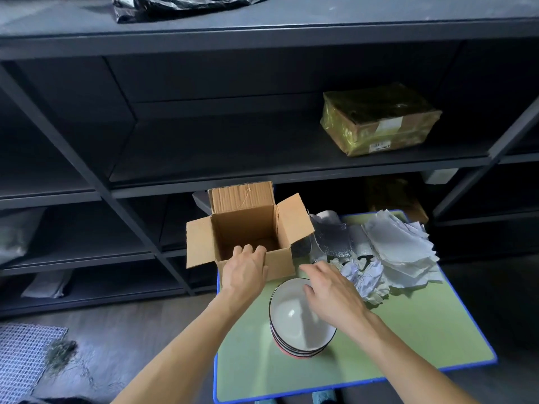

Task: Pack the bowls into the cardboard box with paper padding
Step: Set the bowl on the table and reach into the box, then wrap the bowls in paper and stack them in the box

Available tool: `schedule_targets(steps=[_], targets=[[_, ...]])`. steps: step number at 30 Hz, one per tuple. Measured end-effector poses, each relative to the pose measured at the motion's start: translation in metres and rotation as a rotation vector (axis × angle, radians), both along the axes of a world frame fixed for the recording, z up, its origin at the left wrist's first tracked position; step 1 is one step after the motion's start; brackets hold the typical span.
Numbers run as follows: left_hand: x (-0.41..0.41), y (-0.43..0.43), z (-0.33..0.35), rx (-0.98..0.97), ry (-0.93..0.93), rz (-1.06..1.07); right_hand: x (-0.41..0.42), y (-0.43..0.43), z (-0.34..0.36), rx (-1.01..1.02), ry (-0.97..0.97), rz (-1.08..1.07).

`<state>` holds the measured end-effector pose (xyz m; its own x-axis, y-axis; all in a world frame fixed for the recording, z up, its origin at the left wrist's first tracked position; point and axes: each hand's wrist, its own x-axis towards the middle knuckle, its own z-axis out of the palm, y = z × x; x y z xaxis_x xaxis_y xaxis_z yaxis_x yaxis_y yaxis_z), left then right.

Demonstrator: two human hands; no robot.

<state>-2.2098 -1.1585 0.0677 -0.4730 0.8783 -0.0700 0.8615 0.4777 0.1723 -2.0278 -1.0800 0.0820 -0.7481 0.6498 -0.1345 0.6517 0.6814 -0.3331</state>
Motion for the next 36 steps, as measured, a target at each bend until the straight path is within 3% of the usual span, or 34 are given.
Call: schedule_targets(steps=[11, 21, 27, 36], targets=[[0.004, -0.004, 0.014, 0.139, -0.01, -0.013, -0.008, 0.005, 0.001, 0.011, 0.045, 0.01], [0.046, 0.02, 0.021, 0.325, -0.122, -0.221, 0.021, 0.031, -0.003, -0.009, 0.026, -0.087], [0.076, 0.058, 0.008, 0.269, -0.202, -0.329, 0.056, 0.063, -0.004, -0.029, 0.002, -0.138], [0.116, 0.116, -0.006, 0.081, -0.18, -0.313, 0.112, 0.129, -0.022, -0.077, -0.038, -0.225]])
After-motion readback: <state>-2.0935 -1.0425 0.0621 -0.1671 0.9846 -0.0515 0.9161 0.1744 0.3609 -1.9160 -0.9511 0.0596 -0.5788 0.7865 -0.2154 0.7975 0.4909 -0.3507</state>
